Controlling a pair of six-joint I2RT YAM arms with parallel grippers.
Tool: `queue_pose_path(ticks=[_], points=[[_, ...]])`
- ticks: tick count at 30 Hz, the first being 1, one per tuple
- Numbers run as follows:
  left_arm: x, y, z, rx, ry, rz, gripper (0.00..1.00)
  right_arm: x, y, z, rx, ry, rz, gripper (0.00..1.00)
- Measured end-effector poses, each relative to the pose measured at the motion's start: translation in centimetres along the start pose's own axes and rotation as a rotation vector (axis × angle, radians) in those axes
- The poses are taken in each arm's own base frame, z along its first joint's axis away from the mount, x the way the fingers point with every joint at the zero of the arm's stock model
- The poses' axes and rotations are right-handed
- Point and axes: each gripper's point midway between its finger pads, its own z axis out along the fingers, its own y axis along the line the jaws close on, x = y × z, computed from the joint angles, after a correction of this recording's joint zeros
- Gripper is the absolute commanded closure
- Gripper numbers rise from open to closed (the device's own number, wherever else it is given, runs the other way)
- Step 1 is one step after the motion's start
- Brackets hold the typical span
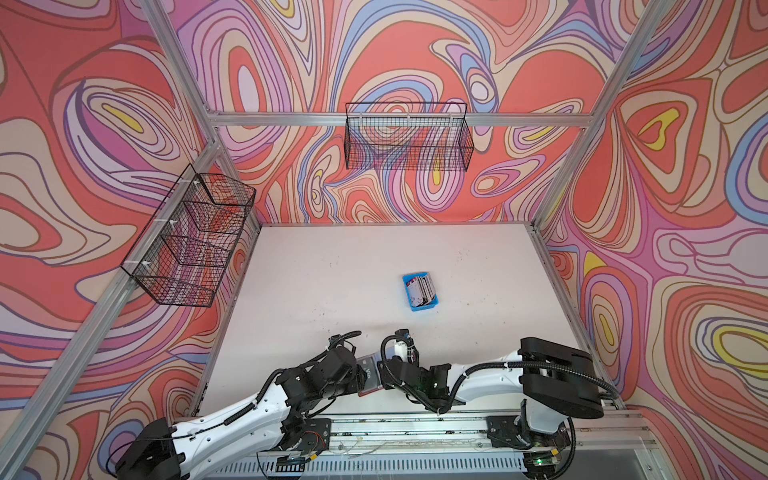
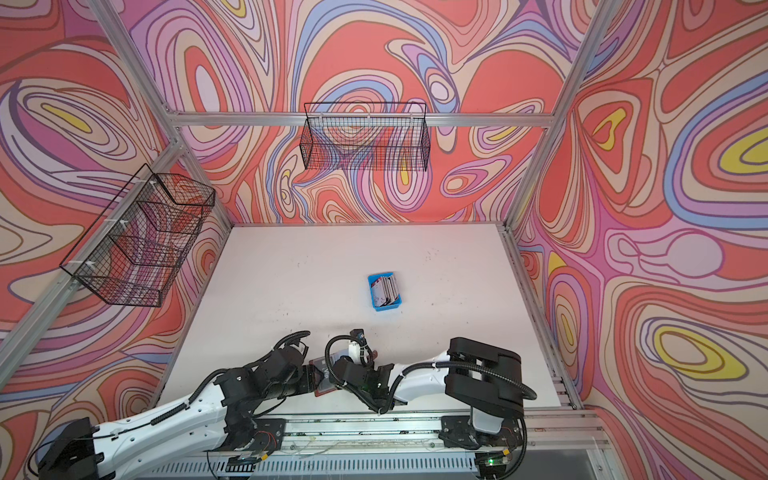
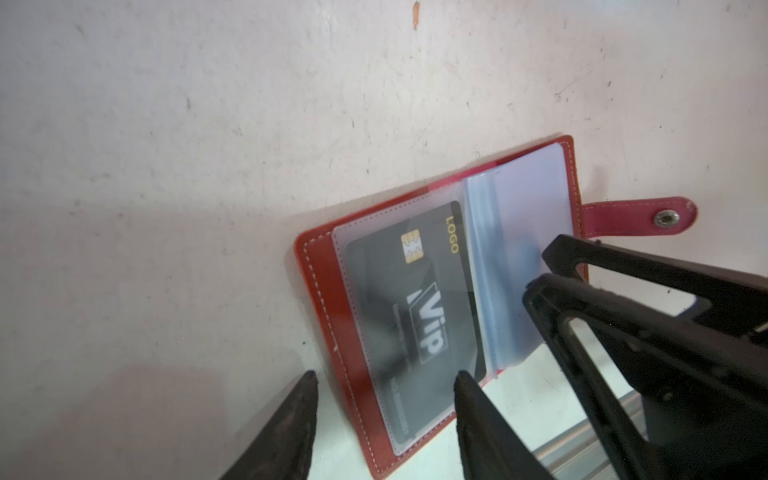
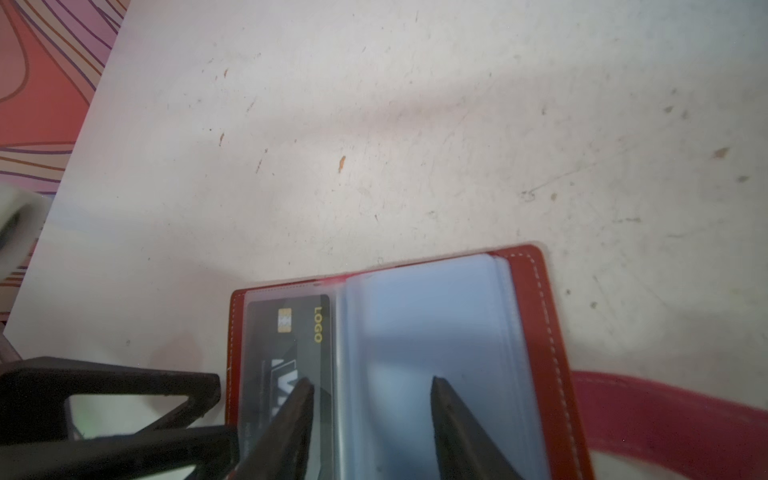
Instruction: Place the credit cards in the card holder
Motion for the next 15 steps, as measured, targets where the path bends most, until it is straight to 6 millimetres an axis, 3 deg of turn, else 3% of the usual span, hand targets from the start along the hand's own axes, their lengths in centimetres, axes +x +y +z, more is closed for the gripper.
queue_pose_path(ticks=[8,15], points=[[0.0,0.0,0.2,-0.001,0.0,0.0,0.45,0.0,-0.4,0.0,0.015,-0.001,-0.008,0.52],[-0.1,-0.1,0.2,0.002,-0.001,0.0,0.45,-1.2,-0.9,-1.1,0.048,-0.039,-0.007,0.52]])
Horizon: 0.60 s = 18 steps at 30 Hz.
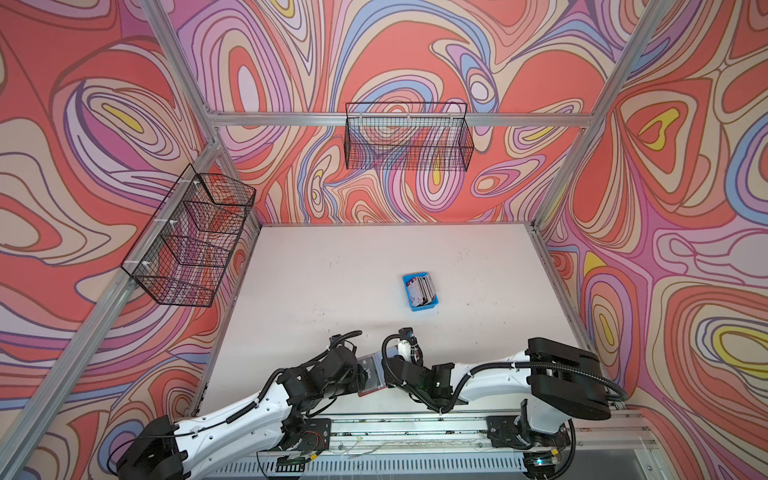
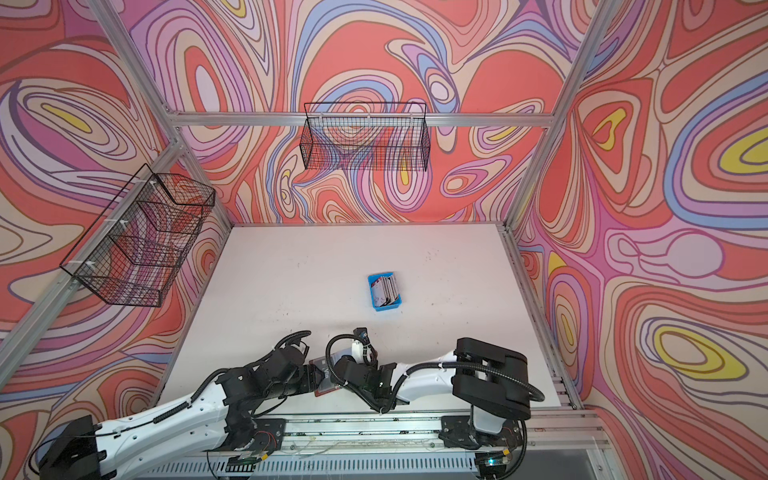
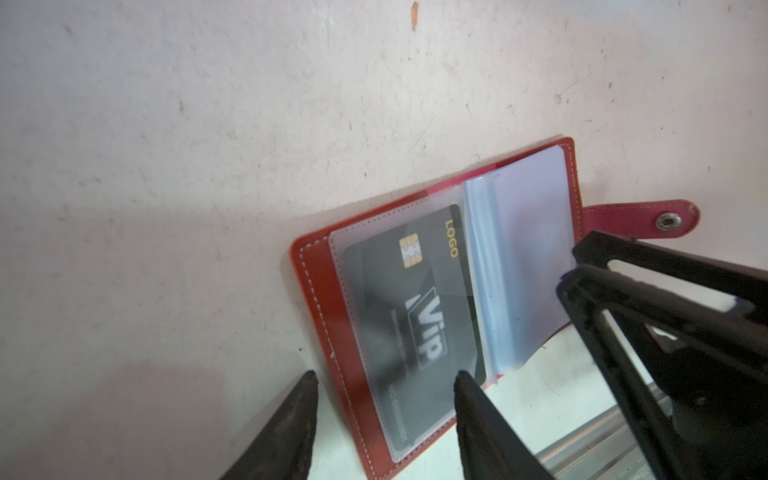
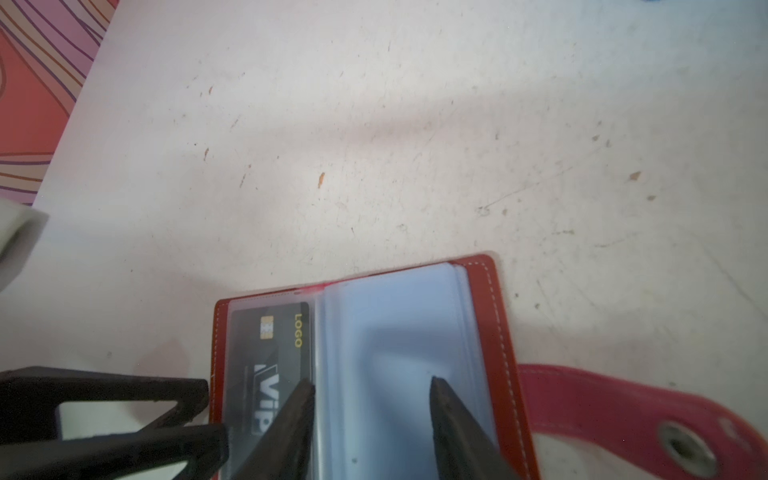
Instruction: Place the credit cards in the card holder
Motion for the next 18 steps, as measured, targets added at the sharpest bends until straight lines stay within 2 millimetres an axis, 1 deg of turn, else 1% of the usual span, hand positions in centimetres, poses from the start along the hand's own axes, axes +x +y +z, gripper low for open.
queue_pose_path(ticks=[6,13,18], points=[[0.1,0.1,0.2,-0.007,0.004,0.0,0.45,0.2,-1.1,0.1,0.021,0.004,0.002,0.52],[0.0,0.1,0.2,-0.007,0.004,0.0,0.45,0.6,-1.5,0.5,0.036,0.011,-0.005,0.53],[0.0,0.1,0.2,-0.007,0.004,0.0,0.45,0.6,-1.4,0.6,0.032,0.01,-0.001,0.53]])
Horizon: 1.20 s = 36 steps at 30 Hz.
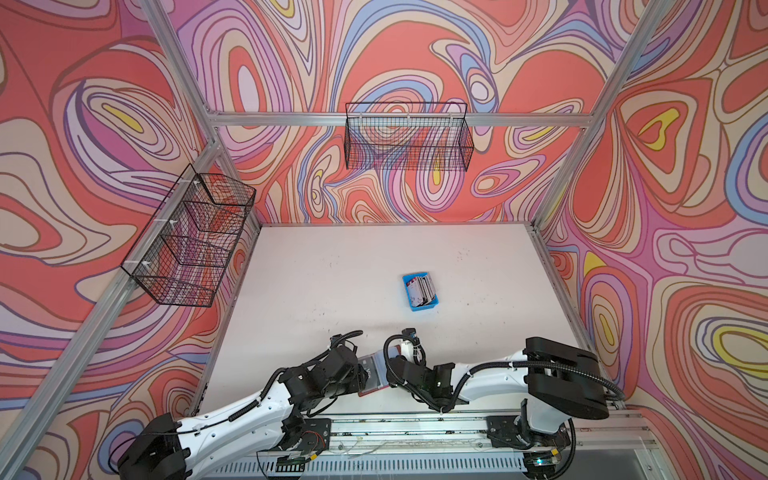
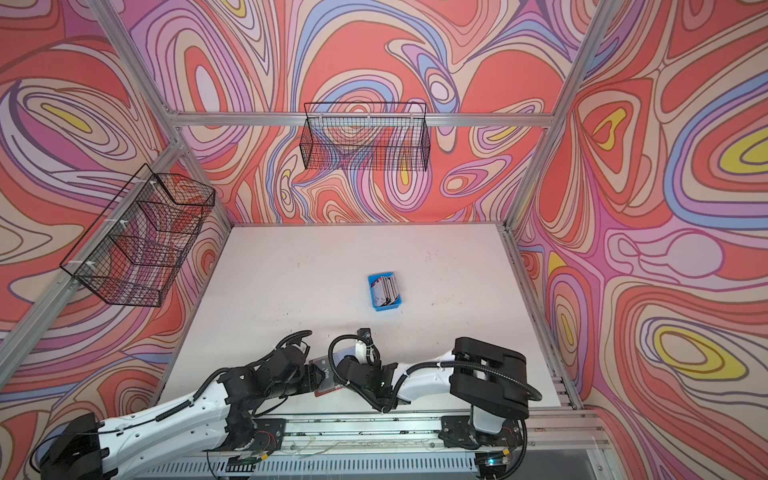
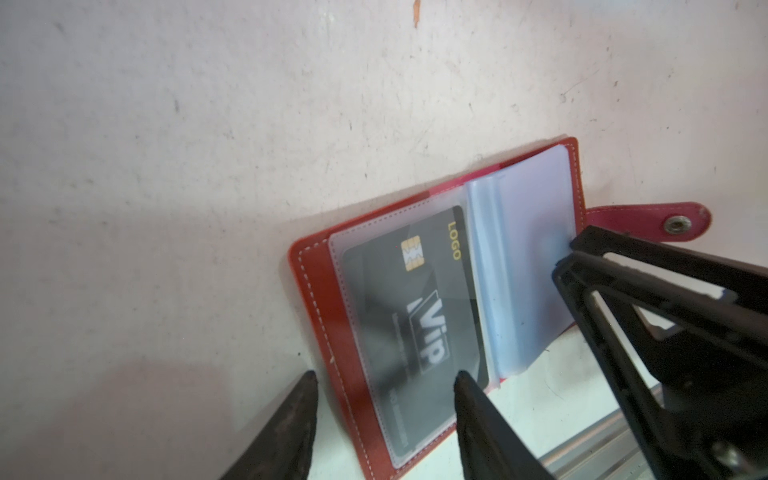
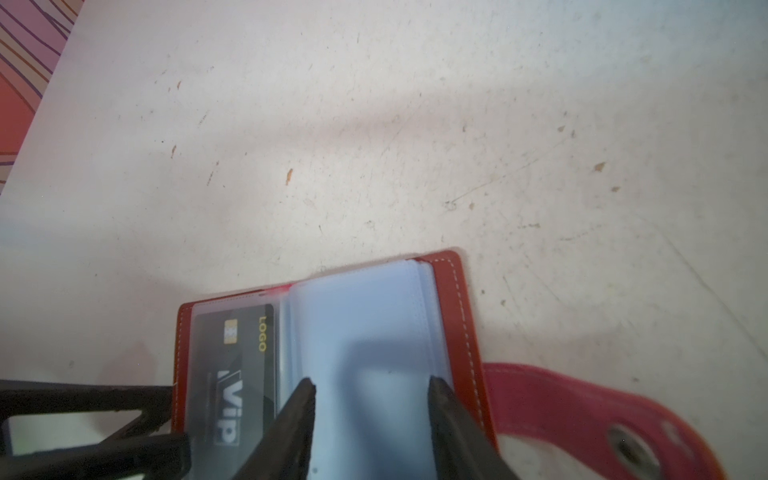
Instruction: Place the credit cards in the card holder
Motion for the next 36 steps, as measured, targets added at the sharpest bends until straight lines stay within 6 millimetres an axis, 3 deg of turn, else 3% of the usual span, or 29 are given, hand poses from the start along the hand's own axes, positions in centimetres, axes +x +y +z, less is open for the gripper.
queue_pose_path(ticks=[19,26,36], points=[[-0.1,-0.2,0.2,0.004,-0.003,0.0,0.45,0.8,3.8,1.2,-0.172,0.038,0.063,0.53],[-0.1,-0.2,0.1,0.005,-0.004,0.0,0.45,2.0,5.4,0.9,-0.266,0.104,0.095,0.59],[-0.3,0.4,-0.8,-0.002,-0.027,0.0,0.45,2.0,6.6,0.5,-0.34,0.128,0.136,0.62]])
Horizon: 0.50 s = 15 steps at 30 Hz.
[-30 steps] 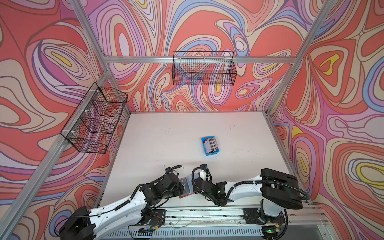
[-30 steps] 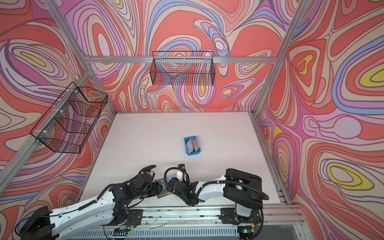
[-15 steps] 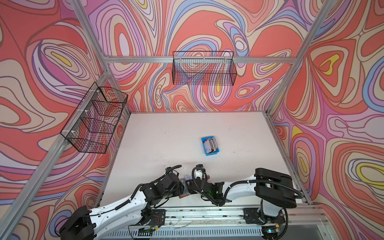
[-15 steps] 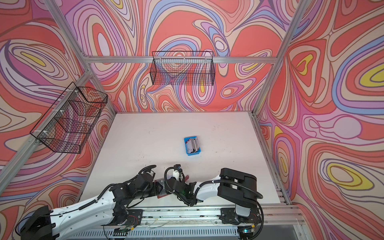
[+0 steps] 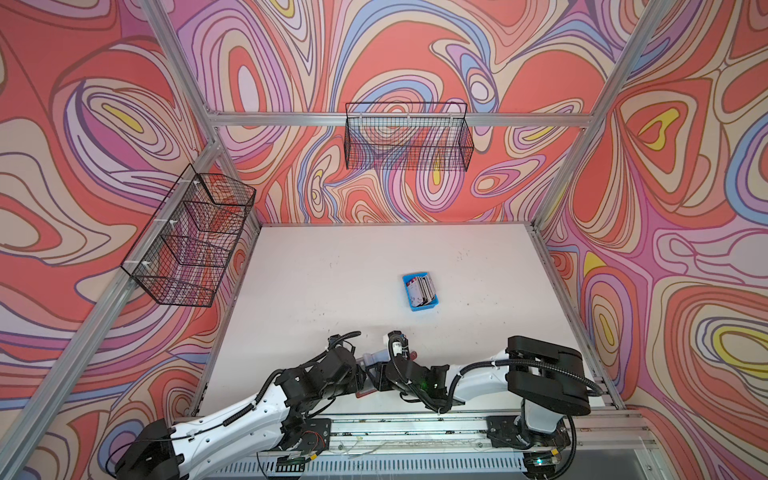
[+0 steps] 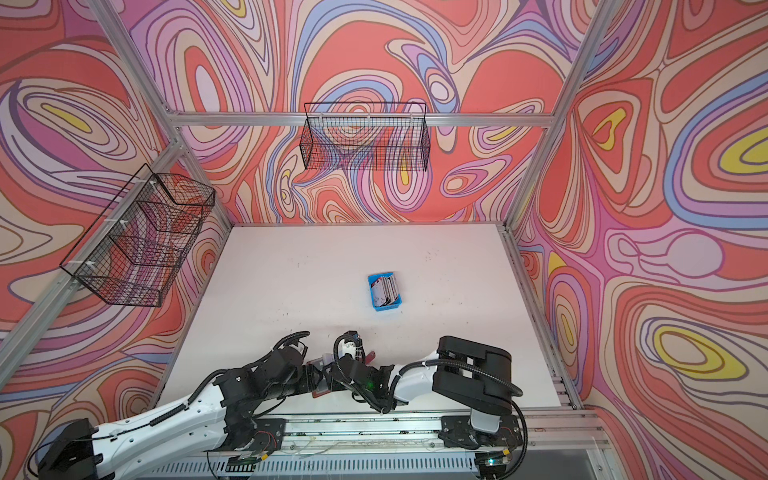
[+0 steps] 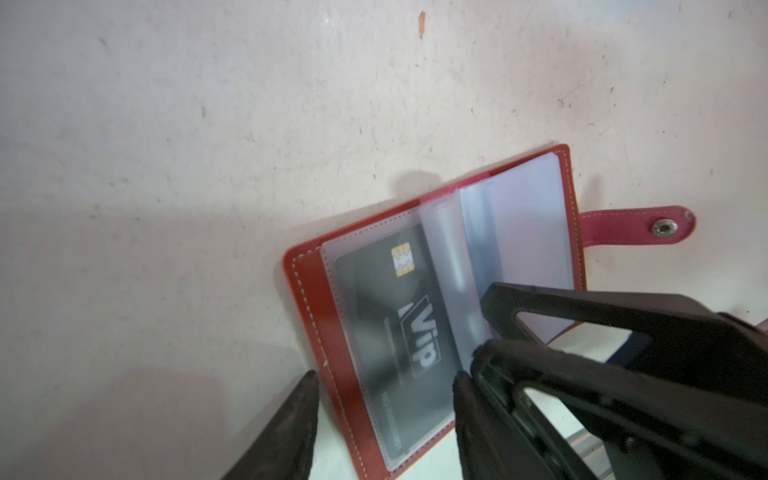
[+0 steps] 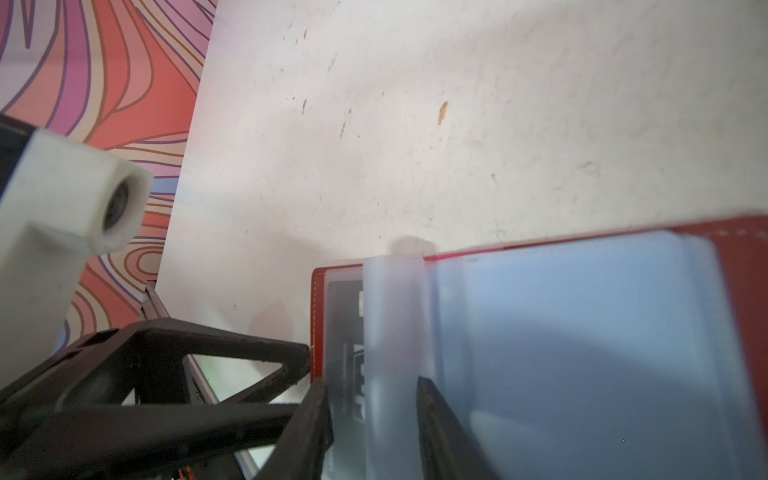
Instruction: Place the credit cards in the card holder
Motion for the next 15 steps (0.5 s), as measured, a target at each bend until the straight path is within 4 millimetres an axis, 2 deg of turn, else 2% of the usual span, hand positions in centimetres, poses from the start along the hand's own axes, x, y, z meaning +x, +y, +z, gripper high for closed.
queue_pose_path(ticks=[7,15], points=[[-0.9,0.6,-1.4,-0.001,-0.071,-0.004,0.44,0.4,1.0,0.1,-0.049,0.024,0.007,0.62],[-1.6,1.0,-2.8,-0.001,-0.117,-0.006,0.44,1.4,0.9,0.9,-0.07,0.06,0.011,0.62]])
